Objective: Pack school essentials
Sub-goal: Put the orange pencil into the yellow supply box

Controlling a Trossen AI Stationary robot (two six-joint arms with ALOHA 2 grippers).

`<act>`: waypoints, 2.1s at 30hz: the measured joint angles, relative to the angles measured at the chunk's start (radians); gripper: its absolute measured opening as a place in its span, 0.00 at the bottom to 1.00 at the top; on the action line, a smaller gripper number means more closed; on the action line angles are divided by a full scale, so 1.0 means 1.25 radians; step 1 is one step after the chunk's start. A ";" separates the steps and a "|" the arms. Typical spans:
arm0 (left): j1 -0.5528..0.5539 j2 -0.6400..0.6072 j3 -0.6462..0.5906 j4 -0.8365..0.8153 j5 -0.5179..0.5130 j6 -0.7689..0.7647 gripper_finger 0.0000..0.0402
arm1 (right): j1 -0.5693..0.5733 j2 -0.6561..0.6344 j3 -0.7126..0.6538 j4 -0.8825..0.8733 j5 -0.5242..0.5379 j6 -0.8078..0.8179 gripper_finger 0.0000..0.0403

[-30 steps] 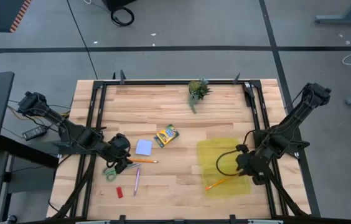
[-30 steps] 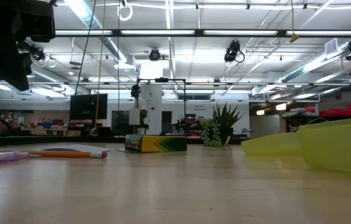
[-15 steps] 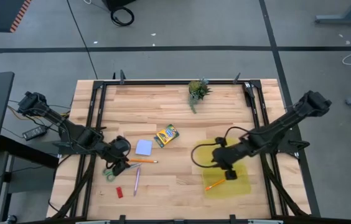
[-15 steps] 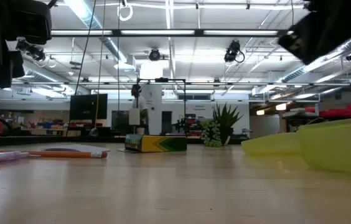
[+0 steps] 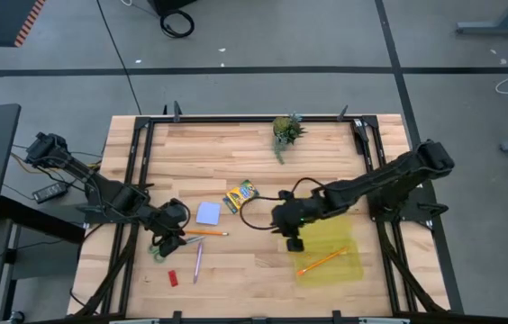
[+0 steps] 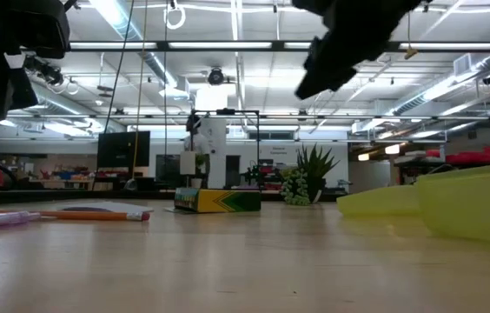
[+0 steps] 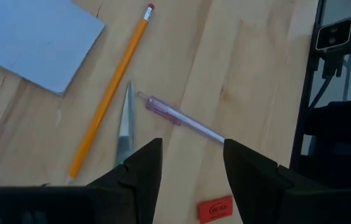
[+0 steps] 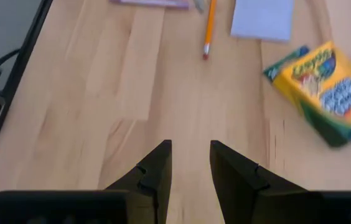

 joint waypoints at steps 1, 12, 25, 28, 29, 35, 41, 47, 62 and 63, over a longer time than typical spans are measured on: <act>0.000 0.000 0.000 -0.002 0.002 0.002 0.44 | -0.006 0.012 0.003 0.021 0.000 -0.008 0.29; -0.001 0.000 0.000 -0.022 0.035 0.080 0.44 | -0.036 0.151 0.005 0.256 0.009 -0.040 0.29; -0.001 0.000 0.003 -0.009 0.014 0.321 0.43 | -0.047 0.277 0.106 0.328 0.067 -0.081 0.29; -0.001 0.000 0.031 -0.040 0.001 0.326 0.43 | -0.054 0.318 0.159 0.327 0.067 -0.080 0.29; -0.001 -0.002 0.044 -0.058 -0.010 0.332 0.43 | -0.055 0.331 0.175 0.327 0.067 -0.079 0.29; -0.006 -0.030 0.128 -0.193 -0.103 0.387 0.43 | -0.064 0.395 0.241 0.320 0.055 -0.101 0.29; -0.006 -0.073 0.145 -0.224 -0.130 0.391 0.43 | -0.070 0.446 0.284 0.322 0.038 -0.102 0.29; 0.006 -0.081 0.146 -0.199 -0.132 0.384 0.43 | -0.073 0.487 0.319 0.351 0.036 -0.095 0.35; 0.066 -0.079 0.146 -0.112 -0.215 0.385 0.43 | -0.072 0.487 0.329 0.348 0.025 -0.058 0.41; 0.069 -0.079 0.146 -0.111 -0.219 0.385 0.43 | -0.072 0.486 0.329 0.349 0.024 -0.058 0.41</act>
